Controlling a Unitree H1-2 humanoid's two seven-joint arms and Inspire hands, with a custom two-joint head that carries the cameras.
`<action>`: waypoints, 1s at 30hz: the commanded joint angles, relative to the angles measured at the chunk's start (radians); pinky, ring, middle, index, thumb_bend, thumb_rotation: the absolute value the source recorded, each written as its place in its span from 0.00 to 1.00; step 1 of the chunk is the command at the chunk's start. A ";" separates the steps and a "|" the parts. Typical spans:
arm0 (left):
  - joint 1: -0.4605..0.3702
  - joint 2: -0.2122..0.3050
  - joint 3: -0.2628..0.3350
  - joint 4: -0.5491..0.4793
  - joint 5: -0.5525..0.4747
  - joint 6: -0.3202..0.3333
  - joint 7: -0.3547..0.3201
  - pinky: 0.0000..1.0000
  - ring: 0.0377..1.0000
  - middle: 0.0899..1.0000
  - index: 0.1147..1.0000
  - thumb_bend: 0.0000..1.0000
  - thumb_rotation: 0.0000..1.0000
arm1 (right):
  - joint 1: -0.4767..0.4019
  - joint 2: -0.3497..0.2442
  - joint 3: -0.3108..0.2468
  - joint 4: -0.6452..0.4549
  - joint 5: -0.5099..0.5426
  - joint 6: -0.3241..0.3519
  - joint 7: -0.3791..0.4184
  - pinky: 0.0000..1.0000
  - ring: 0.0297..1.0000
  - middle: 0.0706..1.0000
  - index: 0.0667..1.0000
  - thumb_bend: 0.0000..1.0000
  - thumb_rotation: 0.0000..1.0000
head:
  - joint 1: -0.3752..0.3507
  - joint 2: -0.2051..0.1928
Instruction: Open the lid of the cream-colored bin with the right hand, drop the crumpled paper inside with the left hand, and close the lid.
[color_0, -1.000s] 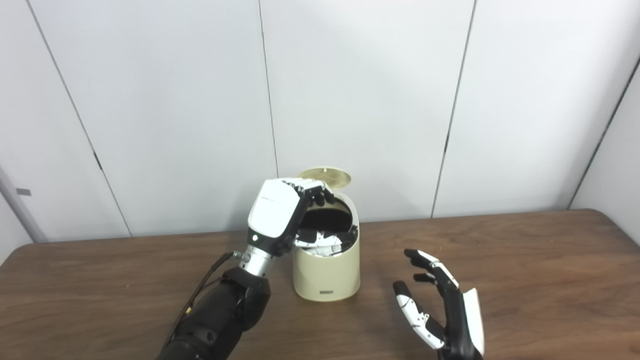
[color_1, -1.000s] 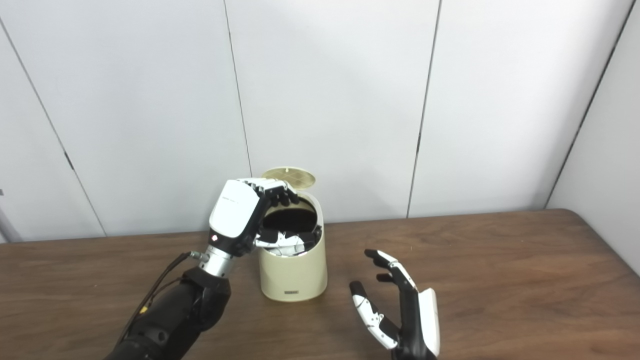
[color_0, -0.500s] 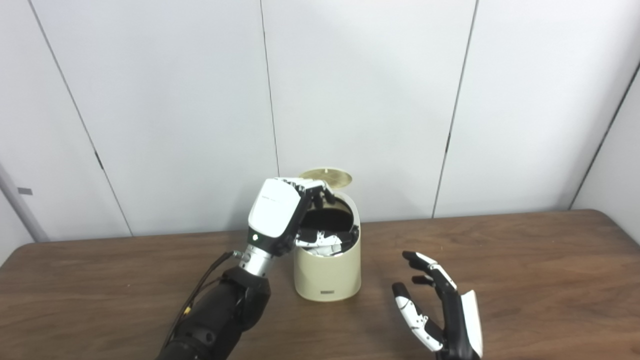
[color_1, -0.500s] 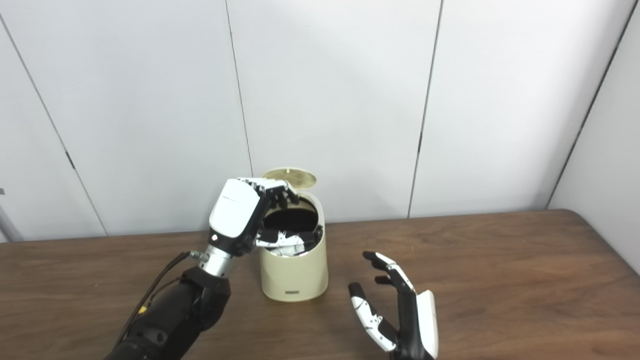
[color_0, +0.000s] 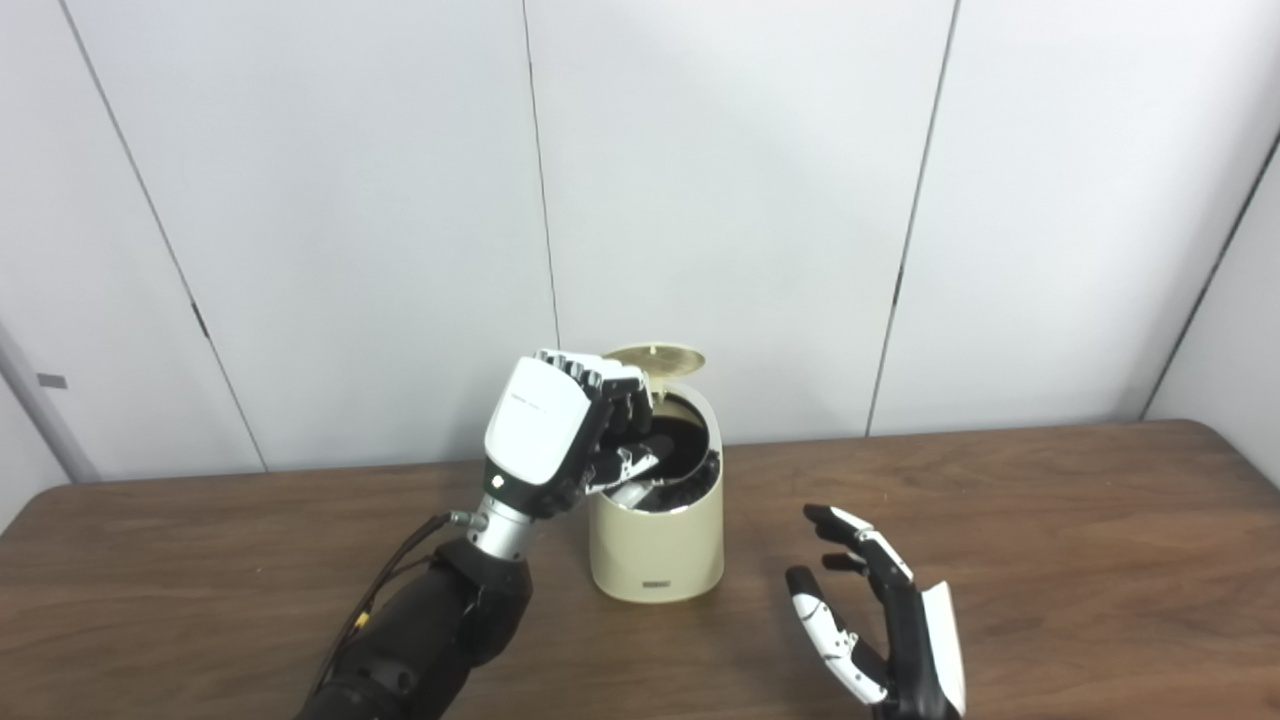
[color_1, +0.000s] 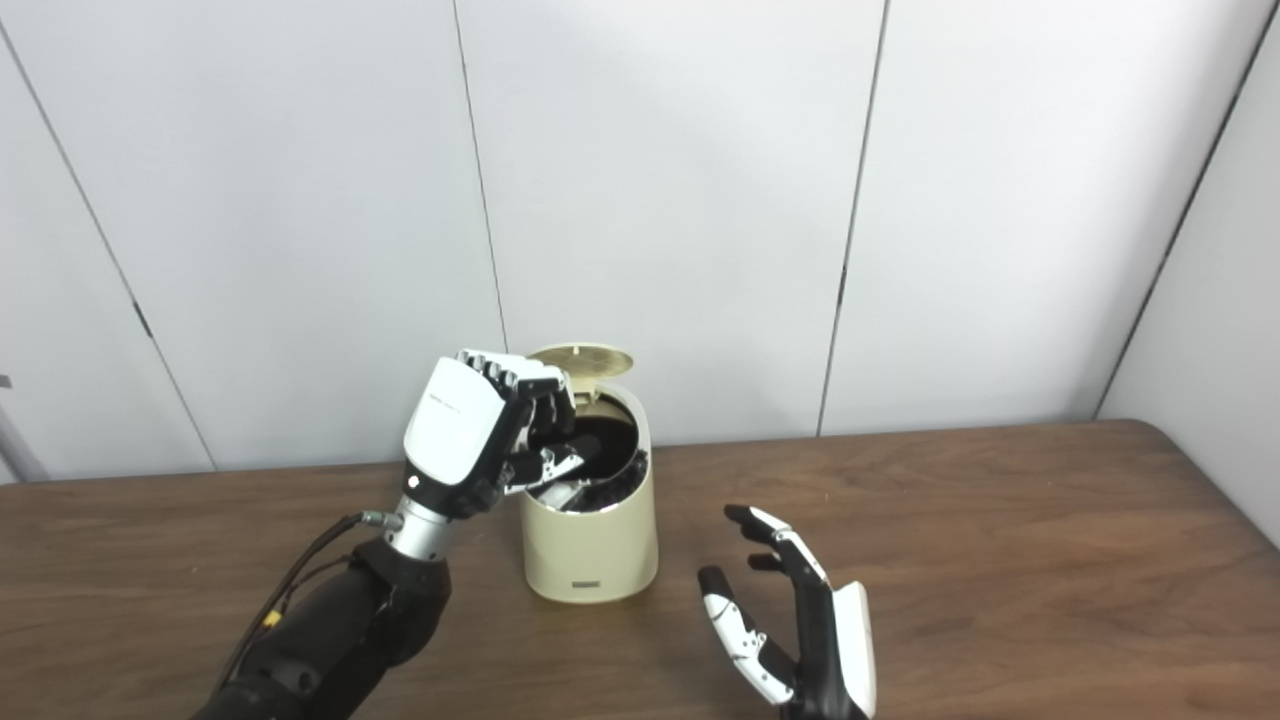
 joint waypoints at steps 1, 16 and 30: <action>-0.014 0.020 0.021 -0.053 -0.021 -0.009 0.015 0.10 0.11 0.13 0.16 0.68 0.00 | 0.075 -0.007 0.002 0.048 -0.001 -0.026 0.001 0.66 0.75 0.75 0.72 0.22 0.60 | 0.003 0.001; 0.204 0.098 0.196 -0.408 -0.231 -0.009 -0.067 0.12 0.13 0.16 0.40 0.51 0.05 | 0.074 -0.035 -0.014 0.048 0.027 -0.034 0.014 0.67 0.76 0.75 0.72 0.22 0.62 | 0.031 0.000; 0.513 0.088 0.492 -0.628 -0.558 -0.008 -0.396 0.07 0.08 0.10 0.40 0.51 0.04 | 0.070 -0.068 -0.041 0.045 0.051 -0.040 0.031 0.64 0.74 0.75 0.72 0.18 0.57 | 0.074 0.002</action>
